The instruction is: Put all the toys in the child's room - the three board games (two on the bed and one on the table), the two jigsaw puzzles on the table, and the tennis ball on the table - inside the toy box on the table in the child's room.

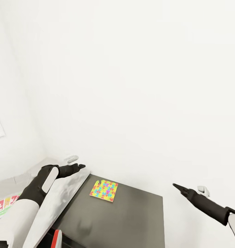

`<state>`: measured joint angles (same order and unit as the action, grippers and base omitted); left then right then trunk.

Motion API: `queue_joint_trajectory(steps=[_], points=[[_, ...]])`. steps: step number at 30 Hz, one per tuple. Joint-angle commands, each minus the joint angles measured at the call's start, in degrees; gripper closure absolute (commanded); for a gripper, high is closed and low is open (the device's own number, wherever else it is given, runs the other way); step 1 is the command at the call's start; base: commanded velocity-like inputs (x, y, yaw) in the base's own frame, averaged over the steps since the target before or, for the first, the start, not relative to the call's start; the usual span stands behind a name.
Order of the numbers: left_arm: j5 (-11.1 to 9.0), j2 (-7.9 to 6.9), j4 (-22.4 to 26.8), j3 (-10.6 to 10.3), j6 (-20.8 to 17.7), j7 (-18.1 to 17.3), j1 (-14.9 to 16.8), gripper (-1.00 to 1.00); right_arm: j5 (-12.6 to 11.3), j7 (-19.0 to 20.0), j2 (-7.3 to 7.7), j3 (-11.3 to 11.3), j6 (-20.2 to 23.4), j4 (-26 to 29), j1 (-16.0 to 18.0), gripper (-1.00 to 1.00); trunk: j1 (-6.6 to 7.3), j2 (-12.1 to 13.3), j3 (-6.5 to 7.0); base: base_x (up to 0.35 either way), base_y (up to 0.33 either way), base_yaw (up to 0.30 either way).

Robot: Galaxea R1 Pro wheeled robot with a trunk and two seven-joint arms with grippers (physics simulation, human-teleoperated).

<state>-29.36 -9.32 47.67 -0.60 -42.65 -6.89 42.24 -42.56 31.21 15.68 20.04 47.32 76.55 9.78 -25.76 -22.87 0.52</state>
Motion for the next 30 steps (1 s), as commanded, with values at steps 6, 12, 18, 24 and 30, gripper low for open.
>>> queue_joint_trajectory(steps=[6,12,18,24,30], points=[[0.1,-0.01,0.0,-0.1,-0.1,-0.1,0.0,-1.00,-0.3,1.1,-0.06,0.4,5.5,1.1,-0.3,-1.00,-0.02,0.0,-0.03,0.000,0.000,0.000],[0.2,-0.07,0.0,-0.2,-0.1,-0.1,0.0,-1.00,-0.3,3.3,-0.19,1.8,7.2,1.4,-4.8,-1.00,-0.02,0.0,0.00,0.000,0.000,-0.011],[0.2,-0.11,0.0,-0.2,-0.1,-0.2,0.0,-1.00,0.1,4.7,-0.76,4.1,7.1,1.1,-7.3,-1.00,-0.02,0.0,0.28,0.000,0.000,-0.139],[0.4,-0.25,0.1,-0.2,-0.1,-0.4,0.0,-1.00,0.6,5.1,-0.92,4.6,5.2,-3.4,-8.0,-1.00,-0.02,0.0,0.49,0.000,0.000,-0.107],[0.4,-0.29,0.3,-0.7,0.0,-0.5,0.0,-1.00,2.1,5.3,-0.93,4.7,1.4,-8.0,-8.1,-1.00,-0.02,0.0,0.53,-0.006,-0.008,-0.022]])
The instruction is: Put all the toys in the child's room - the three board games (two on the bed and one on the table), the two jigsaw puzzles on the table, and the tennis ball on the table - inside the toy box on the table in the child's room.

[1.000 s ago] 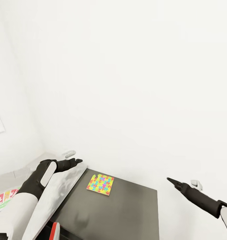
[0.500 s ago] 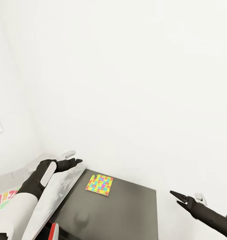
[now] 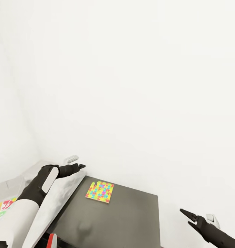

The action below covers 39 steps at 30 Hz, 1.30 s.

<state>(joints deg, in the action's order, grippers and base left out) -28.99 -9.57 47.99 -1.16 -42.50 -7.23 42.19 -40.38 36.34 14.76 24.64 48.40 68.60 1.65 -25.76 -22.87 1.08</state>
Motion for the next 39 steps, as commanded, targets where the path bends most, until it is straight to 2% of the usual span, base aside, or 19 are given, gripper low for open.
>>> queue_joint_trajectory(steps=[1,2,3,4,9,21,39], points=[[0.1,-0.04,0.0,-0.4,-0.1,-0.1,0.0,-1.00,0.1,0.2,-0.02,0.1,-0.1,-0.3,0.0,-1.00,-0.02,0.0,-0.02,-0.052,-0.070,-0.008],[0.1,-0.05,0.1,-0.7,-0.1,-0.1,0.0,-1.00,0.2,0.2,-0.04,0.0,-0.4,-0.5,0.0,-1.00,-0.02,0.0,-0.02,-0.072,-0.098,-0.007],[0.1,-0.15,0.1,-2.7,-0.1,-0.2,0.0,-1.00,0.5,0.2,-0.06,-0.2,-1.3,-1.0,0.0,-1.00,-0.02,0.0,-0.02,-0.073,-0.120,-0.002],[0.0,-0.20,0.2,-3.6,0.0,-0.3,0.0,-1.00,0.6,0.2,-0.07,-0.4,-1.5,-1.1,0.0,-1.00,-0.02,0.0,-0.02,-0.059,-0.096,-0.002],[0.0,-0.29,0.5,-5.1,0.0,-0.5,-0.1,-1.00,0.7,0.2,-0.11,-1.0,-1.8,-1.4,0.0,-1.00,-0.02,0.0,-0.02,-0.031,-0.050,-0.001],[0.0,-0.37,0.8,-5.7,0.1,-0.6,-0.1,-1.00,0.8,0.1,-0.93,-1.1,-1.9,-1.6,0.0,-1.00,-0.02,0.0,-0.02,-0.003,-0.137,-0.026],[0.1,-0.43,0.8,-5.7,-0.1,-0.6,-0.1,-1.00,0.9,0.0,-1.03,-1.2,-2.0,-1.6,-0.1,-1.00,-0.02,0.0,-0.02,-0.043,-0.088,-0.258]])
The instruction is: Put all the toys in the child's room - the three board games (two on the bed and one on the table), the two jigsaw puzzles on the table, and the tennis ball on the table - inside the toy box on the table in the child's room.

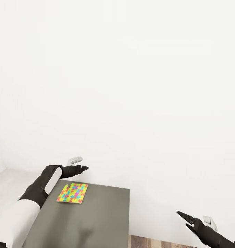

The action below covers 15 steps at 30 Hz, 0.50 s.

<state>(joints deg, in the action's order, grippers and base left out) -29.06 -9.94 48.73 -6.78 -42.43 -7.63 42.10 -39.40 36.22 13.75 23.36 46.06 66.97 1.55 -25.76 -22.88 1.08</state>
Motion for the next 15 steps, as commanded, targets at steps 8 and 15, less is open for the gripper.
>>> queue_joint_trajectory(steps=[8,15], points=[[0.1,-0.16,0.0,-0.1,-0.2,-0.2,0.0,-1.00,0.0,-0.3,-0.09,0.0,0.1,-0.2,0.0,-1.00,-0.02,0.0,-0.02,0.001,0.127,-0.173],[0.2,-0.23,0.0,-0.1,0.0,-0.2,0.0,-1.00,2.9,-0.1,-0.14,-0.1,-2.8,-0.8,0.0,-1.00,-0.02,0.0,-0.02,0.125,0.080,-0.016]])
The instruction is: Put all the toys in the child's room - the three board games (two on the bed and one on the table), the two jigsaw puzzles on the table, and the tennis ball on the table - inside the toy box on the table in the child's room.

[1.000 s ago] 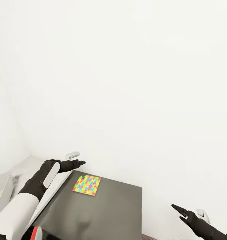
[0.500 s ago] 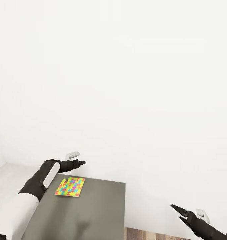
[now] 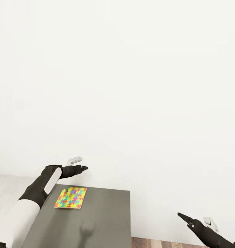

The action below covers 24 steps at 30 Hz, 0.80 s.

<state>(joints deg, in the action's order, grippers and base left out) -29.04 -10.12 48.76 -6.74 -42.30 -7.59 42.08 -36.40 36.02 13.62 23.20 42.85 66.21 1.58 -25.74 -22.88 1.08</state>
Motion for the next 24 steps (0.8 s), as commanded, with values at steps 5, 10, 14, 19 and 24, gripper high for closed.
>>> queue_joint_trajectory(steps=[5,10,14,19,24], points=[[0.2,-0.07,0.1,-0.1,-0.1,-0.2,0.0,-1.00,1.6,0.3,-0.07,0.1,-0.6,-0.1,0.0,-1.00,-0.04,0.0,-0.02,0.096,0.054,-0.002],[0.1,-0.08,0.2,-0.1,-0.1,-0.2,0.0,-1.00,2.0,0.4,-0.08,0.1,-0.8,-0.1,0.0,-1.00,-0.04,0.0,-0.02,0.151,0.068,0.000],[0.1,-0.08,0.7,-0.2,-0.1,-0.3,0.0,-1.00,2.1,0.4,-0.09,0.1,-0.8,-0.1,0.0,-1.00,-0.04,0.0,-0.02,0.058,0.026,0.000],[0.1,-0.08,0.9,-0.2,-0.1,-0.3,-0.1,-1.00,2.1,0.4,-0.09,0.1,-0.8,-0.1,0.0,-1.00,-0.04,0.0,-0.02,0.016,0.007,0.000],[0.2,-0.08,1.0,-0.2,-0.2,-0.3,-0.1,-1.00,2.1,0.3,-0.09,0.0,-0.8,-0.1,0.0,-1.00,-0.04,0.0,-0.02,0.005,0.002,0.000]])
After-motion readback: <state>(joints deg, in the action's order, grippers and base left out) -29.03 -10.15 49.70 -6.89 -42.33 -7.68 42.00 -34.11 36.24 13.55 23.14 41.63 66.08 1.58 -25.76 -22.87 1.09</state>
